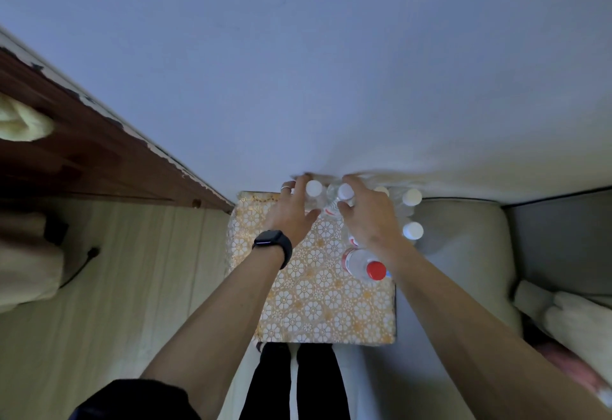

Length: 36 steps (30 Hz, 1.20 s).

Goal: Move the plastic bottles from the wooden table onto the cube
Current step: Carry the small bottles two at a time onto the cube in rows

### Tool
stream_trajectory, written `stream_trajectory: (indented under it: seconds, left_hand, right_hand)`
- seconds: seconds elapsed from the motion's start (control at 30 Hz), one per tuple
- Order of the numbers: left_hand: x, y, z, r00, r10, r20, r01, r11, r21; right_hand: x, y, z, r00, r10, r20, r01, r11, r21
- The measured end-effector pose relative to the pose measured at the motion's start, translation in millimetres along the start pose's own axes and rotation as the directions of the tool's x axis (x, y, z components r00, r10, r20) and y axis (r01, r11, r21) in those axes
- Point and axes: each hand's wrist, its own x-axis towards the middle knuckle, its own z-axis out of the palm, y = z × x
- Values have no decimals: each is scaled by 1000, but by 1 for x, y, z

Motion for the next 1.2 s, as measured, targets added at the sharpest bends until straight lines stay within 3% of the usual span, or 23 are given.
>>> stream_trajectory:
  seconds: [0.2, 0.4, 0.53, 0.7, 0.83, 0.93, 1.1, 1.2]
  left_hand:
    - [-17, 9, -20, 1000, -15, 20, 16, 999, -46]
    - [-71, 17, -74, 997, -76, 6, 76, 997, 22]
    - [-125, 15, -124, 992, -106, -61, 111, 991, 79]
    - [-215, -3, -190, 929, -230, -290, 260, 963, 69]
    - [-309, -31, -222, 802, -392, -451, 439, 899, -2]
    - [-393, -57, -228, 662, -521, -538, 553, 825, -119]
    - [-549, -93, -216, 367, -711, -600, 684, 643, -343]
    - [-645, -112, -197, 161, -790, -591, 714, 507, -483]
  right_hand:
    - [-26, -11, -8, 999, 33, -36, -31, 998, 63]
    - [-83, -41, -37, 996, -38, -81, 50, 988, 143]
    - [-121, -77, -72, 980, -152, -130, 172, 973, 153]
    - [-149, -147, -94, 906, -404, -128, 416, 905, 91]
    - [-173, -212, -85, 801, -598, -30, 598, 801, 12]
    - [-205, -262, -72, 672, -738, 55, 740, 673, 1]
    - [-292, -346, -33, 380, -908, 175, 918, 394, 48]
    - [-364, -391, 3, 222, -929, 296, 967, 248, 55]
